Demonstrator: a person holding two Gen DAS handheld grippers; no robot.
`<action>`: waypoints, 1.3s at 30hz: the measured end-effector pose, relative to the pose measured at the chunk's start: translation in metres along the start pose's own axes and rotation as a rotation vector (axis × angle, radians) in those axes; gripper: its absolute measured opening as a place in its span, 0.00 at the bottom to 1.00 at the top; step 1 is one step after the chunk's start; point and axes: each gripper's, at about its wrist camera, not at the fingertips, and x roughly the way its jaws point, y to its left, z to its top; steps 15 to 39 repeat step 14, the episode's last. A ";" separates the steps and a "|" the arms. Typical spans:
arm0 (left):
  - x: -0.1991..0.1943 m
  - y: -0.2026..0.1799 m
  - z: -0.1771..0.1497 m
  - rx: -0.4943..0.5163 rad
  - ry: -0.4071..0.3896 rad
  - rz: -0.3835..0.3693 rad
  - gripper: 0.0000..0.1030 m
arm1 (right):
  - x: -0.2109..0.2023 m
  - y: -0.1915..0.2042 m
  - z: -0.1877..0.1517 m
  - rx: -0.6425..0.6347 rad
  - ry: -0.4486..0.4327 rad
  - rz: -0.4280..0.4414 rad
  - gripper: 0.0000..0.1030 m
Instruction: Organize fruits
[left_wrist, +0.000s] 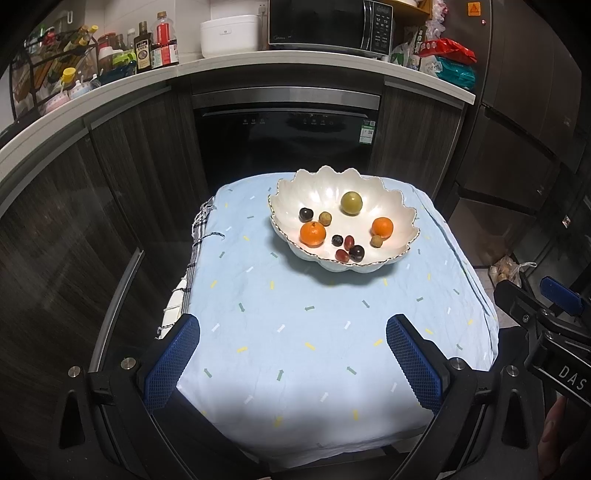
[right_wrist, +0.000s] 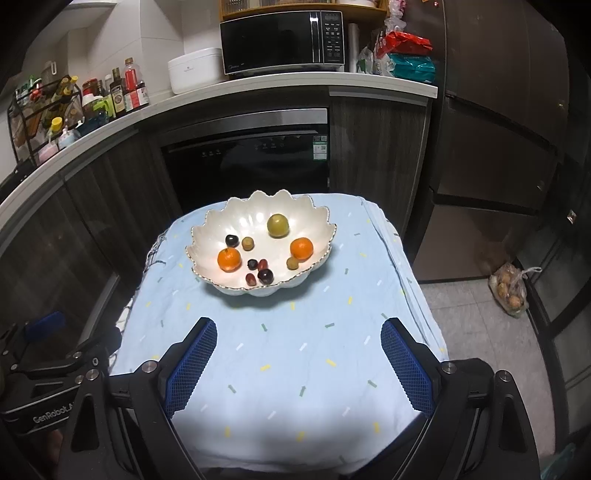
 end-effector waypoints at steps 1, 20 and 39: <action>0.000 0.000 0.000 0.000 0.001 0.002 1.00 | 0.000 0.000 0.000 0.000 0.000 0.000 0.89; 0.004 0.000 -0.001 0.007 0.007 -0.011 1.00 | 0.001 -0.001 -0.002 0.006 0.009 0.007 0.89; 0.004 0.000 -0.001 0.007 0.007 -0.011 1.00 | 0.001 -0.001 -0.002 0.006 0.009 0.007 0.89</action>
